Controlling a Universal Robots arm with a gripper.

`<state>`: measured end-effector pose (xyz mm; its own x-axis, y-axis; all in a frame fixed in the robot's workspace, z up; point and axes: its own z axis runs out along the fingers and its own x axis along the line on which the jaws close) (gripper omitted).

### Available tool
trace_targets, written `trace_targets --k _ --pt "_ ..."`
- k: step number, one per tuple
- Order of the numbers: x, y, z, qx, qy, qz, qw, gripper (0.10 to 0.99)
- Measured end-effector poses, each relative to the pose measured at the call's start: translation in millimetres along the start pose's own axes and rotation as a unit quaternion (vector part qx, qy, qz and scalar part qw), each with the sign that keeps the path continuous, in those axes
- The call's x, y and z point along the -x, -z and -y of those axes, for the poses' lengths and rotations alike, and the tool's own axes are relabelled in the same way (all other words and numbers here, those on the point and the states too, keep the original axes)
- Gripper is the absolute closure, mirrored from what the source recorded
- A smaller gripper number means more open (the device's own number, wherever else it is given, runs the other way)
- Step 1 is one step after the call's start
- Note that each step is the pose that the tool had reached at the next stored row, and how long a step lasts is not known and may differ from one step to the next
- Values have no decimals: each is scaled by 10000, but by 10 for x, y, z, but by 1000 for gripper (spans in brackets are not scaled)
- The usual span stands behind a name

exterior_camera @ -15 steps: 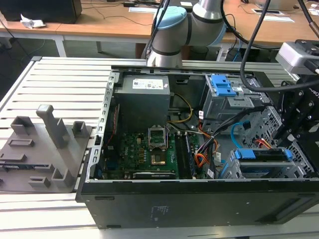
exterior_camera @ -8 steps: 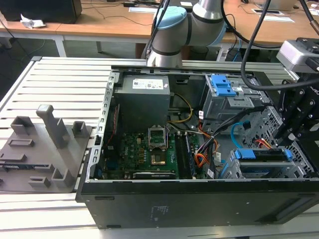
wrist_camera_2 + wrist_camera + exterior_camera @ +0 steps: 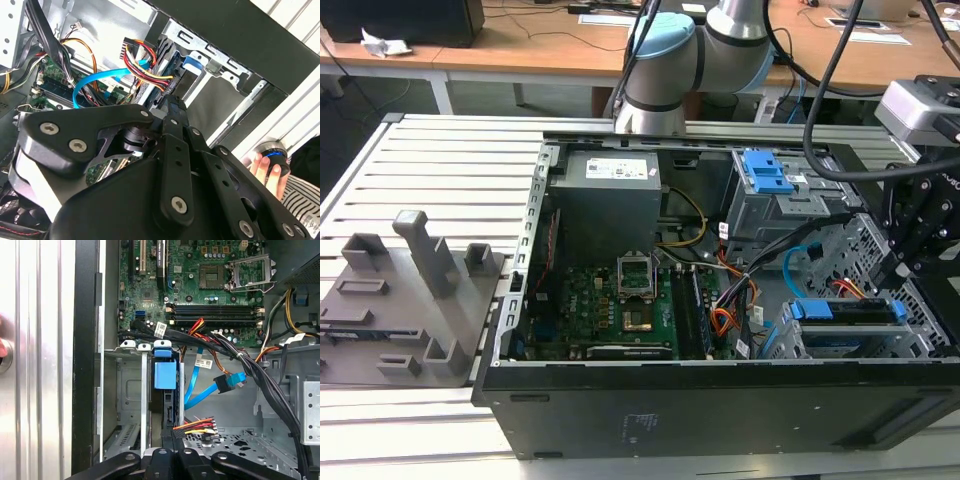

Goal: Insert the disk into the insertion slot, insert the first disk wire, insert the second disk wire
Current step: 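Insert the first disk wire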

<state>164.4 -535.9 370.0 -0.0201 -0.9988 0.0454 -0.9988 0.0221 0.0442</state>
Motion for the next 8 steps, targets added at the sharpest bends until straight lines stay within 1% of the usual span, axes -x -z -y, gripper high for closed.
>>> trace_targets --k 8 --pt "0 1 0 0 0 0 10000 980"
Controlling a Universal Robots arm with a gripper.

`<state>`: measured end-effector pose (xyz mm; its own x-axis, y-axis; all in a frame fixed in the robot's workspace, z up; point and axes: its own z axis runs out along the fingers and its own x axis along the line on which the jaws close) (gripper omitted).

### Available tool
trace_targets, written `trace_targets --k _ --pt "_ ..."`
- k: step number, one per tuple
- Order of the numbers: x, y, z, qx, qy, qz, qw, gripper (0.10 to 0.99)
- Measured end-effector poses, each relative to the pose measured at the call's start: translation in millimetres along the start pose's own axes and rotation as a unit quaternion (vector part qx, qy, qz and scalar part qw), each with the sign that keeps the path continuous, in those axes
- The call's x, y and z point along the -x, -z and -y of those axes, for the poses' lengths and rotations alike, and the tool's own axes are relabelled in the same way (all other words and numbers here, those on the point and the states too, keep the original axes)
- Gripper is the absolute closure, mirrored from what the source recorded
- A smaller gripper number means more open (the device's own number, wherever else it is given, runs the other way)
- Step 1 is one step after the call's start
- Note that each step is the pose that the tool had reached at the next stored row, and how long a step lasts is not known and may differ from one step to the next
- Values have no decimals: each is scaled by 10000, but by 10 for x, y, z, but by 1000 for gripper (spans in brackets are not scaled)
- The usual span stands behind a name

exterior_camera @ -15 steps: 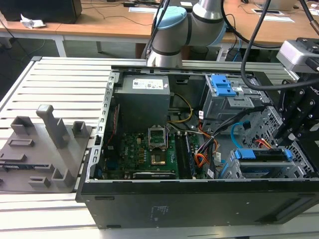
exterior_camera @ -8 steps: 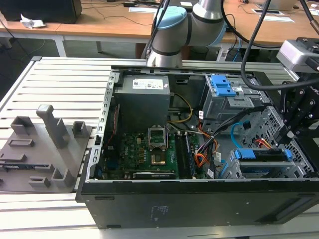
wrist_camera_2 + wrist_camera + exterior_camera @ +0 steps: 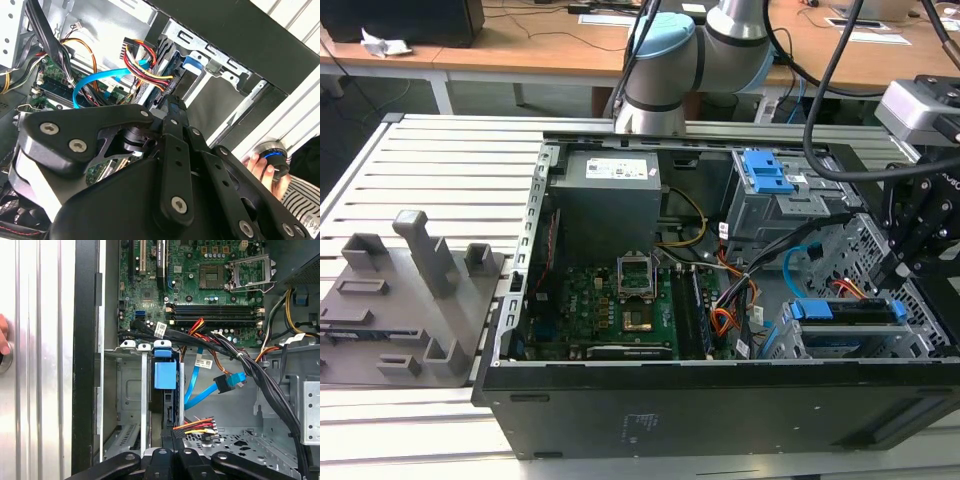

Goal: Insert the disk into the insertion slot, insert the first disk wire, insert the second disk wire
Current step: 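Insert the first disk wire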

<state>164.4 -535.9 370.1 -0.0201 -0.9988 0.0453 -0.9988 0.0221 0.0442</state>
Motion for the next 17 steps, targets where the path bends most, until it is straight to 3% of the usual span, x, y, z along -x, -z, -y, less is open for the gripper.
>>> trace_targets --k 2,4,6,9,12,17 --pt "0 1 0 0 0 0 10000 980" --pt "-3 69 -8 0 0 0 10000 980" --pt "-4 71 -19 0 -1 0 10000 980" --pt "-6 60 -163 0 0 1 10000 980" --pt "-8 57 -226 0 0 1 10000 980" --pt "-8 57 -227 0 0 1 10000 980"
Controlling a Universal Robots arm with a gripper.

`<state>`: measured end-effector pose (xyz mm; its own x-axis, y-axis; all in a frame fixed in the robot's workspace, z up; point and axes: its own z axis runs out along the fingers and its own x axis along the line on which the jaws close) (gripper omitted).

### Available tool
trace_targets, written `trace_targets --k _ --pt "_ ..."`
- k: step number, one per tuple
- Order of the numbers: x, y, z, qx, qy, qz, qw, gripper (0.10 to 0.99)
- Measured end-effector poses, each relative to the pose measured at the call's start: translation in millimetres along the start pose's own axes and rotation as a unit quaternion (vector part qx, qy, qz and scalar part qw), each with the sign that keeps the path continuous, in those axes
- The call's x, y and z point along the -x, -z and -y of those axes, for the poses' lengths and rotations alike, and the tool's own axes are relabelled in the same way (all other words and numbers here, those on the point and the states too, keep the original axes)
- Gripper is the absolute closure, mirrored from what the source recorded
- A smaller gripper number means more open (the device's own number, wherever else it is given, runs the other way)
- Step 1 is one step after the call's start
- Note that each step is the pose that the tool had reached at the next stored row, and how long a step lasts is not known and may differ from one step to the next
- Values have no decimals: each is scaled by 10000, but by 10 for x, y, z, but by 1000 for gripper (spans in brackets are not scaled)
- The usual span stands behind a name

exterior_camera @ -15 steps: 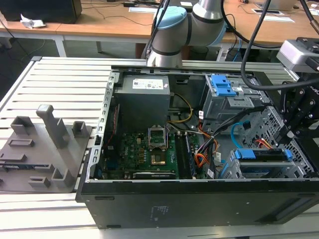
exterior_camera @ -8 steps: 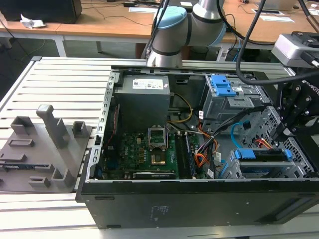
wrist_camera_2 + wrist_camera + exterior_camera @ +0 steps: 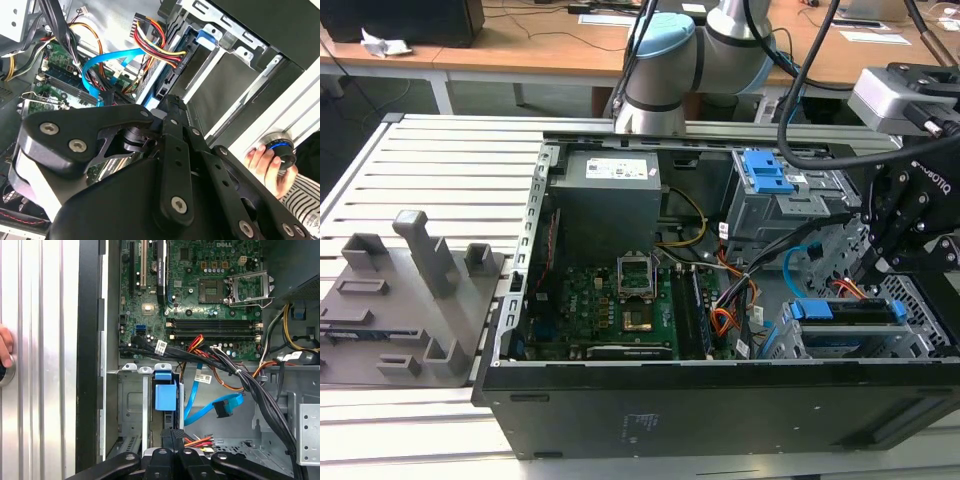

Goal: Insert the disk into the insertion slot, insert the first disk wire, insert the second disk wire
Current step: 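Insert the second disk wire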

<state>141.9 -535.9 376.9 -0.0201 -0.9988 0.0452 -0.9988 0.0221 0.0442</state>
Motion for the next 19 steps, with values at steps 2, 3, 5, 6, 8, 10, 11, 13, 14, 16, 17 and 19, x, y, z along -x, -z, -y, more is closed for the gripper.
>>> trace_targets --k 2,3,5,6,8,10,11,13,14,16,17,19 --pt "0 0 -1 0 0 0 10000 980" --pt "0 0 -1 0 0 0 10000 980" --pt "0 0 -1 0 0 2 10000 980" --pt "0 0 -1 1 2 51 10000 980" --pt "1 0 -1 2 4 85 10000 980" --pt "0 0 -1 2 4 88 10000 980" --pt "0 0 -1 2 4 89 10000 980" --pt "0 0 -1 2 4 91 10000 973" --pt "0 0 -1 2 4 91 10000 918" --pt "0 0 -1 2 4 93 10000 792" --pt "0 0 -1 2 4 94 10000 729" --pt "0 0 -1 2 4 96 10000 667"
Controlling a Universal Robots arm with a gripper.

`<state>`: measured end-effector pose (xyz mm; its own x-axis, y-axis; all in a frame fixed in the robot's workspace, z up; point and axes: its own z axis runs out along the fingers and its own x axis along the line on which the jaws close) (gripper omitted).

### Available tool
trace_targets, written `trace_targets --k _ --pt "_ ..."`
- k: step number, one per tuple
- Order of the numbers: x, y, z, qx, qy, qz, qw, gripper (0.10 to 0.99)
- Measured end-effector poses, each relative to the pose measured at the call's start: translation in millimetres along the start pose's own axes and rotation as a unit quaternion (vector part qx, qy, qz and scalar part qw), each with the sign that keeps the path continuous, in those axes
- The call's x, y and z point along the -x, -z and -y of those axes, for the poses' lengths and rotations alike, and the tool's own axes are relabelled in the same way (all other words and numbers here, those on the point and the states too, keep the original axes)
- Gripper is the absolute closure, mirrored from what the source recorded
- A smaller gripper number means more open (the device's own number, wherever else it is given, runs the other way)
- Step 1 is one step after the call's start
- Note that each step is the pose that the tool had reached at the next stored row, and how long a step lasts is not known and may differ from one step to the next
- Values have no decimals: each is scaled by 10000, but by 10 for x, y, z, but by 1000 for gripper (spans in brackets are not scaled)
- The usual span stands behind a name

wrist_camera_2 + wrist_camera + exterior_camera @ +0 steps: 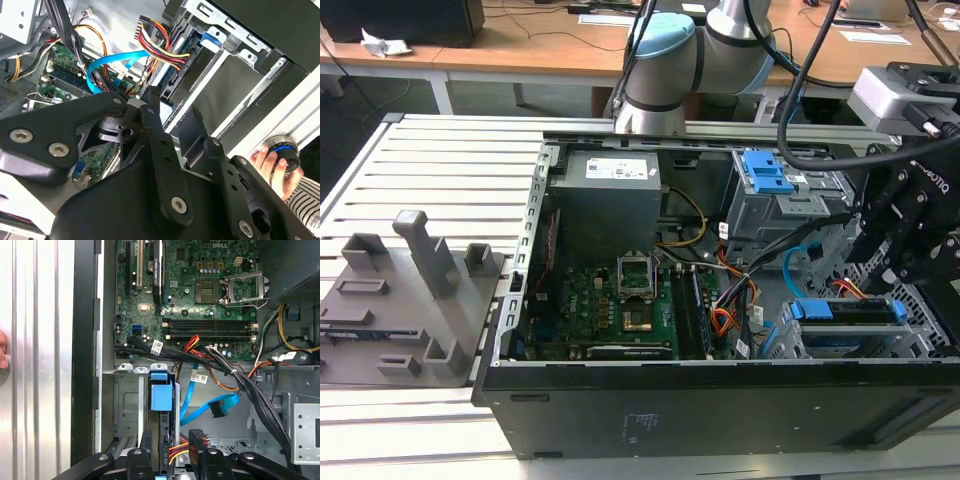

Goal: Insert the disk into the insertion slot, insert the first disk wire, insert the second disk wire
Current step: 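Insert the second disk wire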

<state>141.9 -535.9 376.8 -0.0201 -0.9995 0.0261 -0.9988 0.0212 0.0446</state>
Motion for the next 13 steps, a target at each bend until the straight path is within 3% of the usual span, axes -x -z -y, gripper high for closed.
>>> trace_targets --k 1,2,4,6,9,13 --pt "0 0 0 0 0 1 10000 667" --pt "48 2 -2 0 -1 0 10000 667" --pt "221 6 -5 0 0 -2 10000 667" --pt "304 5 -9 0 3 -2 10000 667" --pt "351 -6 -44 0 7 6 10000 667" --pt "373 -45 -180 0 17 20 10000 667"
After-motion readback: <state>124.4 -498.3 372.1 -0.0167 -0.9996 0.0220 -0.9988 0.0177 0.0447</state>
